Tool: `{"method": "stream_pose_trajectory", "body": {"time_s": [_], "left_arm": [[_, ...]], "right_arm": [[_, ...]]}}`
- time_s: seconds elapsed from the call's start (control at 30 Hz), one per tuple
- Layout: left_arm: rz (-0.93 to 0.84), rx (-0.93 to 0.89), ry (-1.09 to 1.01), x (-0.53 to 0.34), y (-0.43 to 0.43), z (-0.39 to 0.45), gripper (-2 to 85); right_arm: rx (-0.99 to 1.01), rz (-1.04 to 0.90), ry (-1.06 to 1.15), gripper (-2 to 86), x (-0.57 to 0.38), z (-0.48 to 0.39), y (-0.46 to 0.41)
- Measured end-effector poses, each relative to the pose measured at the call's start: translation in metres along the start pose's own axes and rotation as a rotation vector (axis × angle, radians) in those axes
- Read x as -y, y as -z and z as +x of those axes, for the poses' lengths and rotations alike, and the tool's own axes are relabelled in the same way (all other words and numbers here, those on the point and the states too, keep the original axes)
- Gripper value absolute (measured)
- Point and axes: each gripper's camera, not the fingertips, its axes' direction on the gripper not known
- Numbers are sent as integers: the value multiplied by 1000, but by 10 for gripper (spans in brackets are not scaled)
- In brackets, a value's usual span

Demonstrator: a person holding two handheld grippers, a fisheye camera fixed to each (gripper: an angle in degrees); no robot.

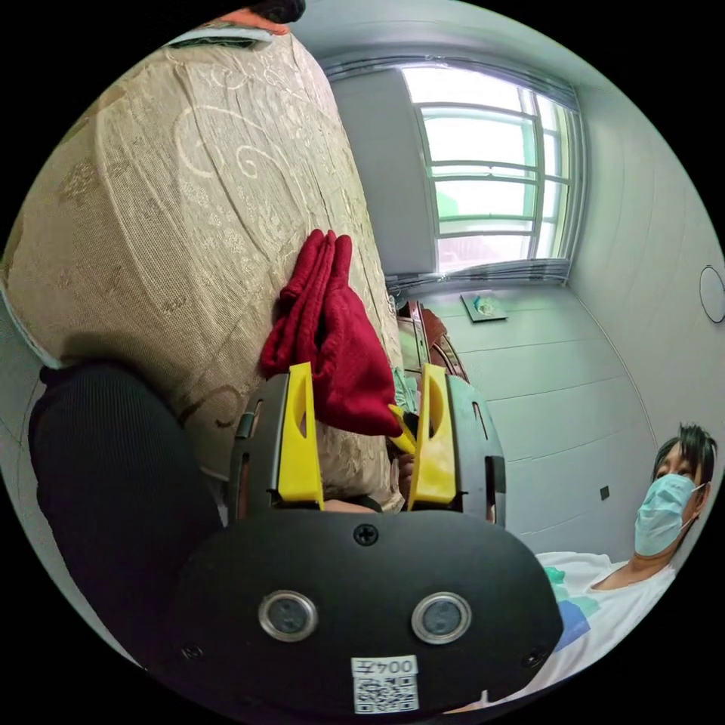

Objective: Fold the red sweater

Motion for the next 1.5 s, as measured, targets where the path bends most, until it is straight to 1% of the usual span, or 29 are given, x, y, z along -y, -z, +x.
{"method": "stream_pose_trajectory", "body": {"time_s": [0.17,0.27,0.37,0.43,0.57,0.63,0.8,0.87,0.9,0.93,1.03,1.1,1.2,1.37,1.5], "left_arm": [[27,-37,93,-19,6,-10,190],[-2,-83,159,-29,-16,-22,199],[8,-165,177,-28,-49,-31,210],[46,-250,182,-26,-70,-34,219],[97,-259,134,-19,-87,-28,236],[127,-250,121,-16,-92,-25,248],[127,-220,142,-11,-113,-30,251],[91,-147,144,-7,-129,-30,228],[56,-48,157,-4,-138,-30,160],[31,52,176,-2,-144,-29,115],[-1,23,144,3,-155,-22,84],[-21,19,140,6,-158,-17,81],[-56,27,153,12,-159,-15,78],[-153,16,182,21,-170,-17,77],[-236,54,140,27,-184,-12,76]], "right_arm": [[105,12,-22,64,16,-22,6],[136,27,-25,65,18,-28,6],[196,45,-52,66,14,-19,7],[194,43,-55,67,10,-12,8],[192,42,-70,67,-2,16,16],[196,43,-77,67,-7,29,19],[137,33,-53,66,-22,56,22],[126,29,-47,66,-26,65,23],[117,33,-28,68,-29,70,25],[110,36,-16,69,-30,72,27],[97,30,67,101,-37,84,36],[146,35,44,159,-39,109,46],[235,25,-16,215,-33,140,51],[357,-43,-66,260,-13,163,31],[394,-58,-97,262,5,176,13]]}}
